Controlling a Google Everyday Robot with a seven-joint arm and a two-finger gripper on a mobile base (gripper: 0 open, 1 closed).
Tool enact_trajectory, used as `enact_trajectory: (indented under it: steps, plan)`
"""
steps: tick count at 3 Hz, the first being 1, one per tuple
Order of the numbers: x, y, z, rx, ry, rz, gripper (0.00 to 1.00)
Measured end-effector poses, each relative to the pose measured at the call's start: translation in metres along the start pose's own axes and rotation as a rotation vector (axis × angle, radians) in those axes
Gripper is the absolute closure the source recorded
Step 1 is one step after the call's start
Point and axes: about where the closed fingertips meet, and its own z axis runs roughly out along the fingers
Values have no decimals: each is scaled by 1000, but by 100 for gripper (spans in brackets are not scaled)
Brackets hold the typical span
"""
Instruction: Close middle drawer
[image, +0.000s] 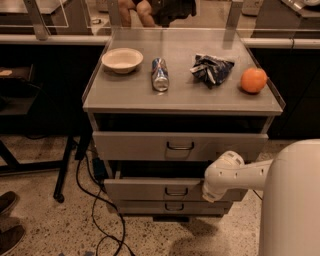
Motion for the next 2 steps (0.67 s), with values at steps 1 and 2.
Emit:
enact_trajectory:
  steps: [1, 2]
  plan:
    - [0, 0, 0, 0, 0, 0, 58]
    - [0, 0, 0, 0, 0, 0, 34]
